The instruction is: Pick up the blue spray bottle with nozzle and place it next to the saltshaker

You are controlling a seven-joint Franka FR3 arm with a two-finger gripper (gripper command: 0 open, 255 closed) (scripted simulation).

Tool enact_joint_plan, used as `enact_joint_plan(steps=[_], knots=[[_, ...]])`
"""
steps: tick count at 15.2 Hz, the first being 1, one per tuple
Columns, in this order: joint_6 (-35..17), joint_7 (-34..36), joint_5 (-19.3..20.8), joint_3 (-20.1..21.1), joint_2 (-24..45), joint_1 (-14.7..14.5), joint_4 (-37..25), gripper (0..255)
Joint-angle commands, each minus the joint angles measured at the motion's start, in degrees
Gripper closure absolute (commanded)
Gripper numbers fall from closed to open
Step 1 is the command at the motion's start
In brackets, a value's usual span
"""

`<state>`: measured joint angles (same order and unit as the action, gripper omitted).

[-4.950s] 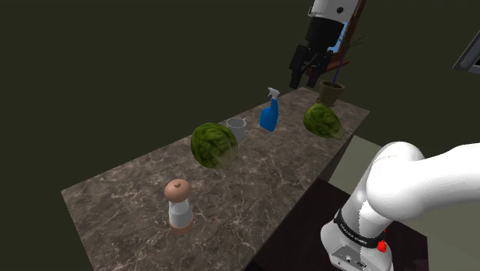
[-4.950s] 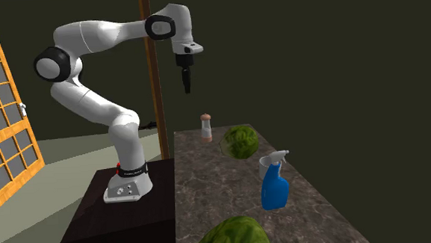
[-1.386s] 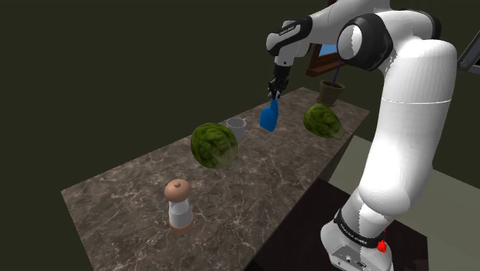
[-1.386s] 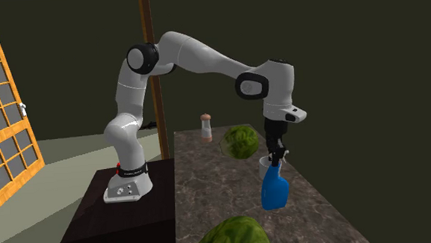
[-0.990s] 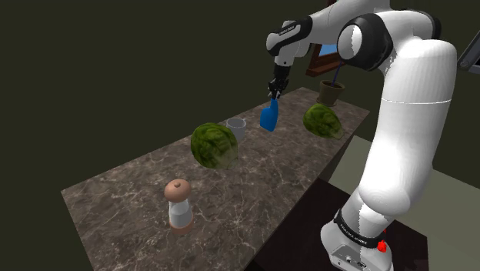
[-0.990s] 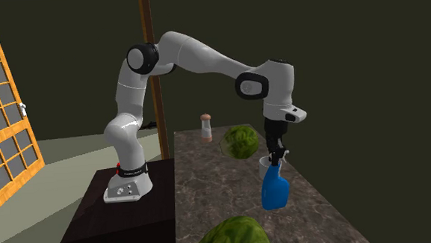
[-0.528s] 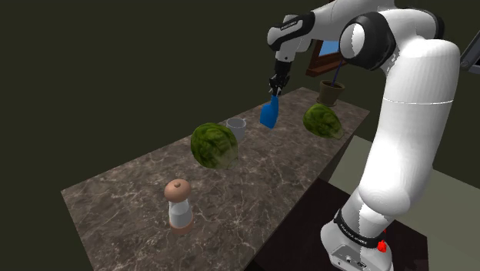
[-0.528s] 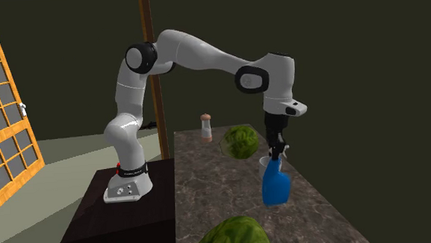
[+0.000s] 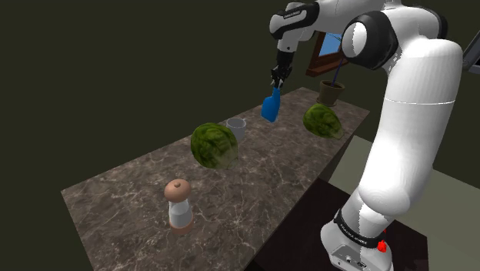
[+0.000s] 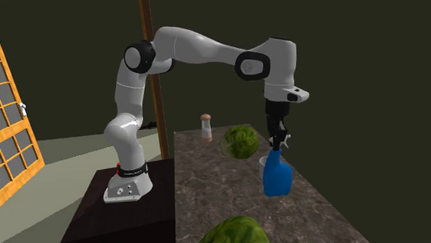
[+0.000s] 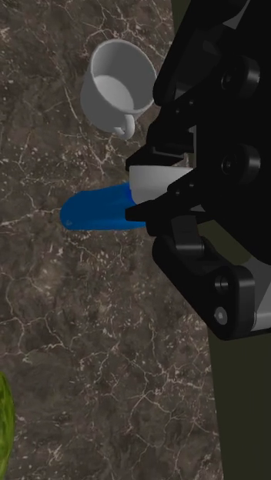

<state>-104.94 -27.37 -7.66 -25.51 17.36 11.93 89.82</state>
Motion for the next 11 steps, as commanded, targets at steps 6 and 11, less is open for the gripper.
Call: enact_joint_plan(steps=[6,11], knots=[[5.4,0.4,0.3,-0.2,-0.4,0.2,-5.1,255],[9.4,0.4,0.2,-0.3,0.0,0.6,-9.4,255]])
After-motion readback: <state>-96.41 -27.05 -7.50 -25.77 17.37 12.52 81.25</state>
